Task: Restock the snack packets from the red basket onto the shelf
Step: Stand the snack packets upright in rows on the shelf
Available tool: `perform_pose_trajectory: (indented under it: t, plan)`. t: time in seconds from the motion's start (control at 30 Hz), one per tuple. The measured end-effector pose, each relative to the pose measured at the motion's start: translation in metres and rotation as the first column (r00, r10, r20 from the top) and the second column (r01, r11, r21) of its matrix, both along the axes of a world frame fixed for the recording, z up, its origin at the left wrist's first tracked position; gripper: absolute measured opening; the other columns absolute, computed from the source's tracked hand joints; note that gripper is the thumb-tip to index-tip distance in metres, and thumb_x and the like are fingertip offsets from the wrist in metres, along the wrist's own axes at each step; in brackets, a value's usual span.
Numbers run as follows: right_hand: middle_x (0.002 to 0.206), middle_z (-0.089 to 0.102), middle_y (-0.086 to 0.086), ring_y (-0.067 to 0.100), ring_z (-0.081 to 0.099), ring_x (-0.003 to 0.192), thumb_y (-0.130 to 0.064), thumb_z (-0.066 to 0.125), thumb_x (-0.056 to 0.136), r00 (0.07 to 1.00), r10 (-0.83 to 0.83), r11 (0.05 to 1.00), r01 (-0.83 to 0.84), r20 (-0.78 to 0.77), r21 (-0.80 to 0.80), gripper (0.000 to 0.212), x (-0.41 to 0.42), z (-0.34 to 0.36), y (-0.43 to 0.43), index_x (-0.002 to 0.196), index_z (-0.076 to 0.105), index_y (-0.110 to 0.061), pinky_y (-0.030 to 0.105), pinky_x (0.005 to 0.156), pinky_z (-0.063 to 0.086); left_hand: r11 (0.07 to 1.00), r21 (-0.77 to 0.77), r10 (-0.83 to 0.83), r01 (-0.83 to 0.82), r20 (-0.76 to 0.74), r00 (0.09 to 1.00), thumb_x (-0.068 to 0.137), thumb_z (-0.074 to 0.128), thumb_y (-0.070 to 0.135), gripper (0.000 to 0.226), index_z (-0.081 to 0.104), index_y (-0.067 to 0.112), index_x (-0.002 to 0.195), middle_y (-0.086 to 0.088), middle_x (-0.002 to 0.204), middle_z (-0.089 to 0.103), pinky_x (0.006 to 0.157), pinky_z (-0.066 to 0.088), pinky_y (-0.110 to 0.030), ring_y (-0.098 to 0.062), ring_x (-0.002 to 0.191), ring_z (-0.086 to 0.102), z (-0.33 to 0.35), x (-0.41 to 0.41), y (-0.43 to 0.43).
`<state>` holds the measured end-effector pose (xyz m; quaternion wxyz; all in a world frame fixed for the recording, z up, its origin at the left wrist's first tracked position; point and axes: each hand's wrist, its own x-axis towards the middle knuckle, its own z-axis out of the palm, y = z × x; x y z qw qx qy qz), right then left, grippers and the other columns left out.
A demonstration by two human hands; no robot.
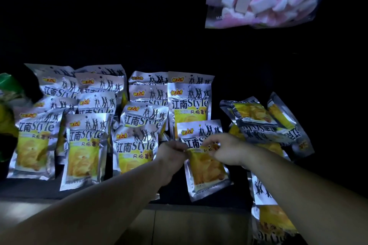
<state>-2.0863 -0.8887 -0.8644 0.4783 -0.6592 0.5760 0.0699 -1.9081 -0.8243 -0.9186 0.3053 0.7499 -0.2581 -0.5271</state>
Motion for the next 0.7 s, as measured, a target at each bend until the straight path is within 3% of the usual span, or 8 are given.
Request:
perform_pose_trajectory:
  t: [0.07,0.13,0.23,0.4,0.5,0.57,0.63,0.7]
  plan:
    - [0.114,0.058,-0.011,0.019,0.059,0.107,-0.026,0.072,0.094,0.996,-0.084,0.981,0.088,0.027,-0.171,0.012,0.003,0.0,-0.002,0.105,0.067,-0.028,0.034,0.087,0.05,0.996,-0.084,0.042,-0.04,0.024,0.999,0.084,0.072,-0.007,0.03,0.074,0.02,0.071,-0.008,0.083,0.077,0.082,0.063,-0.039,-0.024,0.085,0.072,0.007,0.005,-0.005]
    - [0.097,0.063,-0.004,0.018,0.061,0.091,-0.027,0.079,0.088,0.975,-0.208,0.932,0.222,0.079,-0.286,0.019,0.006,-0.001,-0.005,0.089,0.06,-0.025,0.036,0.081,0.052,0.984,-0.177,0.012,-0.007,0.03,0.999,0.083,0.067,-0.012,0.043,0.072,0.024,0.06,-0.004,0.072,0.076,0.076,0.062,-0.038,-0.021,0.075,0.07,0.014,0.011,-0.009]
    - [0.093,0.064,0.003,0.018,0.06,0.083,-0.025,0.084,0.082,0.938,-0.317,0.915,0.341,0.137,-0.216,0.028,0.014,0.003,-0.008,0.088,0.058,-0.016,0.032,0.07,0.049,0.961,-0.275,-0.019,0.025,0.023,1.0,0.086,0.068,-0.011,0.045,0.069,0.024,0.059,-0.001,0.071,0.073,0.069,0.057,-0.03,-0.015,0.072,0.066,0.025,0.028,-0.013]
    - [0.101,0.064,0.003,0.026,0.065,0.093,-0.013,0.086,0.079,0.883,-0.421,0.899,0.436,0.207,-0.035,0.028,0.032,-0.005,-0.01,0.089,0.061,-0.02,0.053,0.085,0.061,0.94,-0.336,-0.028,0.051,0.072,0.997,0.087,0.068,-0.012,0.031,0.07,0.015,0.069,-0.007,0.078,0.075,0.068,0.057,-0.024,-0.016,0.075,0.068,0.034,0.049,-0.024]
    - [0.105,0.063,0.0,0.023,0.065,0.09,-0.011,0.085,0.08,0.887,-0.424,0.893,0.443,0.183,-0.082,0.032,0.043,-0.016,-0.012,0.094,0.06,-0.027,0.041,0.073,0.06,0.94,-0.333,-0.015,0.074,0.177,0.984,0.085,0.066,-0.01,0.031,0.072,0.019,0.072,-0.006,0.081,0.074,0.06,0.054,-0.022,-0.022,0.072,0.068,0.026,0.049,-0.032]
    - [0.112,0.062,-0.001,0.021,0.064,0.091,-0.012,0.085,0.08,0.909,-0.392,0.9,0.411,0.145,-0.146,0.035,0.049,-0.021,-0.014,0.094,0.059,-0.032,0.03,0.065,0.052,0.945,-0.302,-0.008,0.13,0.374,0.927,0.086,0.067,0.003,0.026,0.069,0.028,0.08,-0.004,0.095,0.07,0.053,0.048,-0.02,-0.021,0.068,0.065,0.026,0.049,-0.032]
    - [0.12,0.058,0.001,0.02,0.064,0.091,-0.012,0.084,0.081,0.915,-0.384,0.899,0.402,0.126,-0.175,0.034,0.054,-0.028,-0.016,0.094,0.06,-0.033,0.025,0.06,0.049,0.946,-0.245,-0.079,0.211,0.457,0.886,0.085,0.065,0.006,0.025,0.069,0.03,0.089,0.0,0.103,0.068,0.06,0.056,-0.027,-0.019,0.075,0.069,0.025,0.047,-0.025]
    - [0.121,0.059,0.002,0.019,0.064,0.088,-0.009,0.081,0.082,0.913,-0.384,0.897,0.404,0.14,-0.178,0.033,0.059,-0.031,-0.016,0.094,0.062,-0.033,0.027,0.06,0.054,0.938,-0.107,-0.276,0.329,0.341,0.899,0.084,0.065,0.008,0.037,0.071,0.031,0.112,0.002,0.108,0.074,0.076,0.062,-0.031,-0.017,0.087,0.073,0.015,0.04,-0.013]
